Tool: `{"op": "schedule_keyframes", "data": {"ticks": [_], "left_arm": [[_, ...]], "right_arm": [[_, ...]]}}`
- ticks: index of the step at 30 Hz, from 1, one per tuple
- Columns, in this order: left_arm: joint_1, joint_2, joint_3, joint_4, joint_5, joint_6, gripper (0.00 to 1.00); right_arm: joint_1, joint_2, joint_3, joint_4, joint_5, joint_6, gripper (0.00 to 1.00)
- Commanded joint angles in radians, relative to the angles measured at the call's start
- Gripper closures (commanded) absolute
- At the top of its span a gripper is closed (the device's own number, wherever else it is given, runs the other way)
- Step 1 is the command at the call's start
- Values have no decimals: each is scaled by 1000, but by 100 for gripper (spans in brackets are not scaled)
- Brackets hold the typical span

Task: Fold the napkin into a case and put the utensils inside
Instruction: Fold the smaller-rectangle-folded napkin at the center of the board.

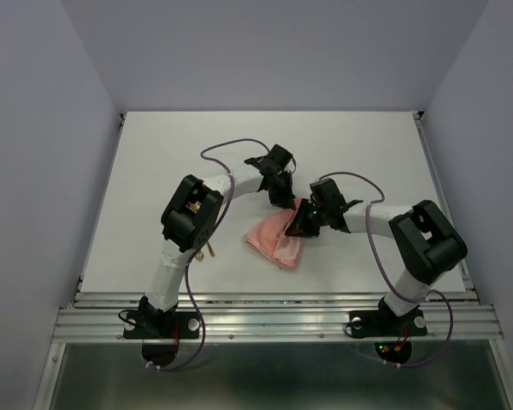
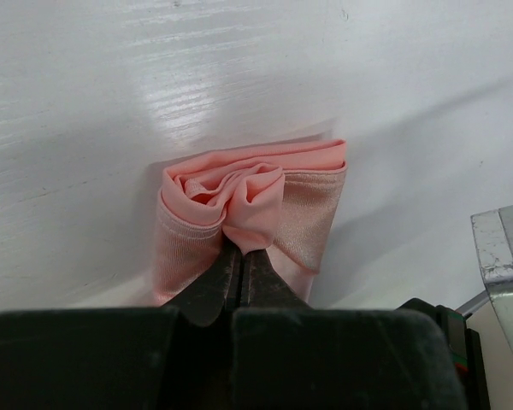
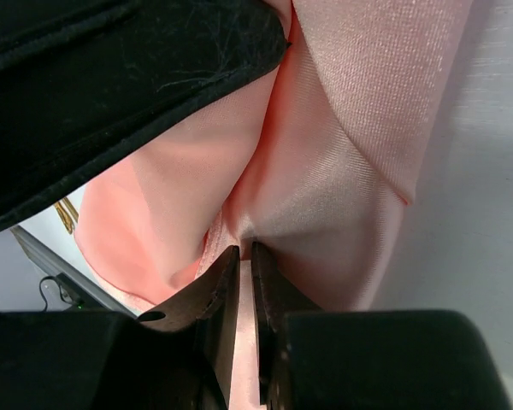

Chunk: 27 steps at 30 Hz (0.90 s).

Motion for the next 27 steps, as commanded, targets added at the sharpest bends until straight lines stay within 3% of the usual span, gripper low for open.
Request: {"op": "schedule_keyframes", "data": {"ticks": [1, 11, 17, 27], "left_arm": [[2, -34, 21, -57, -81, 28, 100], [2, -89, 36, -83, -83, -21, 100], [11, -37, 117, -118, -78, -25, 100], [36, 52, 136, -124, -115, 31, 100]], "right_arm": [[14, 54, -8, -82, 119, 6, 83], [14, 122, 84, -122, 254, 80, 83], [14, 183, 144, -91, 237, 104, 83], [2, 41, 167, -85, 208, 64, 78]]}}
